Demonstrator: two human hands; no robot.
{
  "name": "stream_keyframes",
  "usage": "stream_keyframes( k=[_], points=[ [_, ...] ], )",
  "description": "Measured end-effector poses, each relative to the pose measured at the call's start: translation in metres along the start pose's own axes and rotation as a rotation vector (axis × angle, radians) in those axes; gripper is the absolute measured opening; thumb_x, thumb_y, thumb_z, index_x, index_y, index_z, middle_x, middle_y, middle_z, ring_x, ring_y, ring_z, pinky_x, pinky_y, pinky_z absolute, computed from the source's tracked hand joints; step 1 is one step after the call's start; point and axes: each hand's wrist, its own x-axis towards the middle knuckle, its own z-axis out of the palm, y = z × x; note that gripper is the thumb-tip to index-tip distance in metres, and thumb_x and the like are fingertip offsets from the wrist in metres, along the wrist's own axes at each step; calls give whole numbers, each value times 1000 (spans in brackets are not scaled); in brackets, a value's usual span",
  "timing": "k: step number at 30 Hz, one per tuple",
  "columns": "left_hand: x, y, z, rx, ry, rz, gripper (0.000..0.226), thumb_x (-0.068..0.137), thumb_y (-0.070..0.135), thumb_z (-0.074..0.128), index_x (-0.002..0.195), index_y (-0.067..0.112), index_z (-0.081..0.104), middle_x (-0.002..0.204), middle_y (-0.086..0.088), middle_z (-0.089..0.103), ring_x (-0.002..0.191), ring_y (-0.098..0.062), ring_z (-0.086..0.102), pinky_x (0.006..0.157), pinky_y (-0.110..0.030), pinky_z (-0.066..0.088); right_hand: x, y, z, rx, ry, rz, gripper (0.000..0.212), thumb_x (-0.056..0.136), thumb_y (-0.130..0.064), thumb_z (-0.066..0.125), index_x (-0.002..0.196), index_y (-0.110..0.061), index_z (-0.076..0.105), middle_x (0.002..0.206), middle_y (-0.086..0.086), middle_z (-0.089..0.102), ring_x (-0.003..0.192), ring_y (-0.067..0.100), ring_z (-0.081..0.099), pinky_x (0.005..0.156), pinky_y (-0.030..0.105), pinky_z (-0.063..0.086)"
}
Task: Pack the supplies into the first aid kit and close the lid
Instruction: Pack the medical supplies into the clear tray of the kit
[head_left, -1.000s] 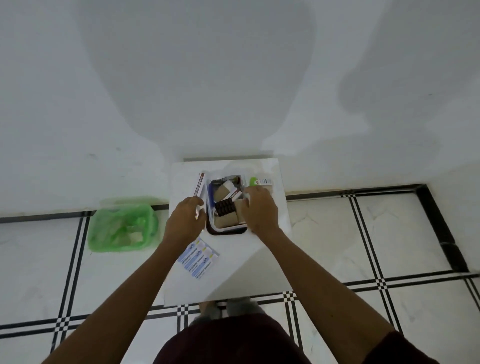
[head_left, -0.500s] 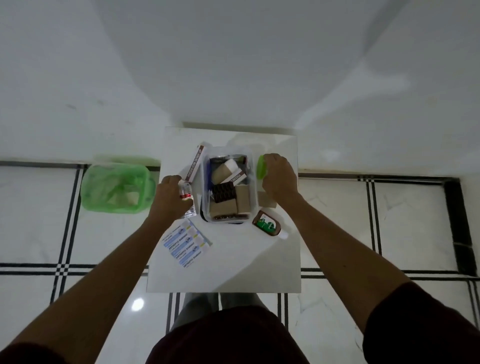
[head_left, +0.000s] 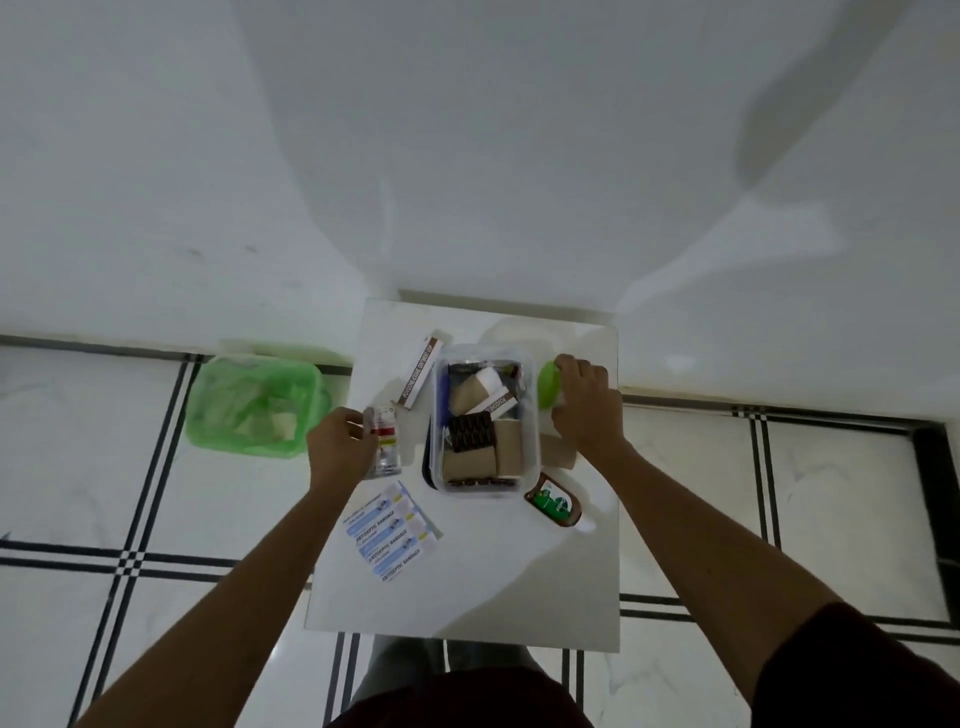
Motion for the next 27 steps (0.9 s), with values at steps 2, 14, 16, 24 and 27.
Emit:
stream_keyframes(
  k=[2,14,16,24,27],
  points=[
    [-3,4,-19,-20,37,93,15,82,10,66,93,0,67,84,-18,72,66,-20,59,67,-25,40,-3,-4,-10,53,71,8,60,68,-6,70,121,-13,44,118,13,56,106,35,49,69,46,53],
    [-22,94,-26,59,-104,591,19,86,18,60,98,10,73,94,-12,74,80,-28,66,72,-38,55,-12,-67,-65,300,301,-225,57,65,-23,73,118,-17,54,108,5,63,98,25,51,69,33,49],
    [-16,101,-17,37,-17,465,18,83,18,59,93,9,72,87,-13,74,76,-29,67,68,-39,56,-12,-75,-60,282,255,-238,56,65,-27,72,117,-16,54,106,6,63,96,26,52,68,36,51],
    [-10,111,7,228,-19,361,13,81,10,53,81,1,61,81,-17,65,66,-26,54,56,-31,36,-1,-85,-27,67,186,-299,40,70,-17,62,109,-15,58,108,5,66,98,30,57,71,39,39],
    [-12,104,16,238,-55,356,15,85,13,54,81,1,61,81,-18,66,64,-25,55,56,-29,37,0,-81,-13,-10,261,-318,39,68,-17,67,106,-16,61,104,3,67,90,27,60,63,35,38]
  ],
)
